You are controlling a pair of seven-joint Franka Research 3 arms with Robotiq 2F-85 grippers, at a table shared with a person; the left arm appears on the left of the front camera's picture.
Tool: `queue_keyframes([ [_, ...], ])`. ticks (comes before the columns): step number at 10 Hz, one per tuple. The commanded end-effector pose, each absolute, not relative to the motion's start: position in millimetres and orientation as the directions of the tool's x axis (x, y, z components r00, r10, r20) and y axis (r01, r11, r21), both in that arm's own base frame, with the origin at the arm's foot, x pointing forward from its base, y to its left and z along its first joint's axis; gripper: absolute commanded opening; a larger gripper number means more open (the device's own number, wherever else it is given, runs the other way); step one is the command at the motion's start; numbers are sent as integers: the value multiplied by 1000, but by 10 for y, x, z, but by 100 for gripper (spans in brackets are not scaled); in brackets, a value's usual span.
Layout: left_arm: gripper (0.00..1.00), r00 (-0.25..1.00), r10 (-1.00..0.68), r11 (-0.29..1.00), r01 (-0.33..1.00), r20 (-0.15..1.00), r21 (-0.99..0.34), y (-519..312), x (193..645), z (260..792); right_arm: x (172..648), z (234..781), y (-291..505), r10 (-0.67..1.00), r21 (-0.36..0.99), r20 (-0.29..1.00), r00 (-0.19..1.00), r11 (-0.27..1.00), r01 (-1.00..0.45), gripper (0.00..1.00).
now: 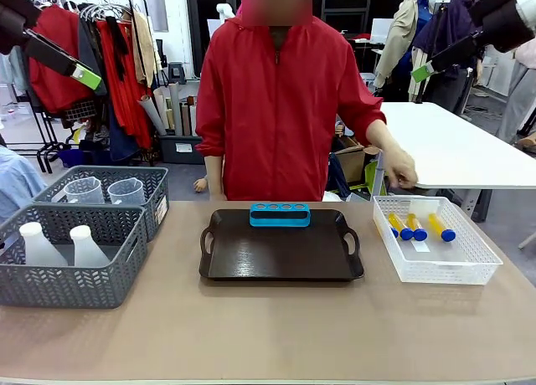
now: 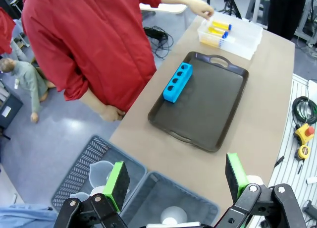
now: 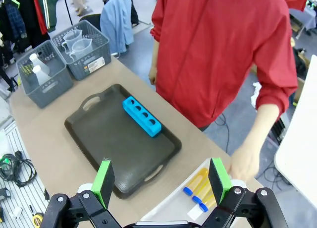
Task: Prepare the laboratory tools.
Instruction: Pick up one Large Measuring Cup and place it on the Handle tray.
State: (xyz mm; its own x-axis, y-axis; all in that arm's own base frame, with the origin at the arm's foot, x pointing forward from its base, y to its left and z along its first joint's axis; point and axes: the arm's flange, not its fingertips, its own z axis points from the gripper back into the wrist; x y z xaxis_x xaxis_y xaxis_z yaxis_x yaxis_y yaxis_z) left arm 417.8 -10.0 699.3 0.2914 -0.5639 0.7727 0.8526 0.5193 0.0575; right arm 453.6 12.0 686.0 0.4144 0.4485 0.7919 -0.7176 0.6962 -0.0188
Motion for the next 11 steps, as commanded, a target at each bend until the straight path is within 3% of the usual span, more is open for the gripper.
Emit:
queue_keyframes([
  [1, 100, 288, -561, 520, 852, 776, 60, -95, 4176, 7004, 4536, 6869, 113, 444, -13, 796, 412, 692, -722, 100],
  [5, 100, 291, -564, 519, 853, 773, 58, -100, 4178, 6993, 4536, 6869, 113, 444, -13, 796, 412, 692, -722, 100],
  [7, 100, 411, -651, 593, 800, 638, 89, -61, 4335, 7138, 4536, 6869, 113, 444, -13, 796, 412, 692, -722, 100],
  [11, 100, 627, -648, 736, 661, 431, 146, 143, 4625, 6994, 4536, 6869, 113, 444, -13, 796, 412, 692, -722, 100],
])
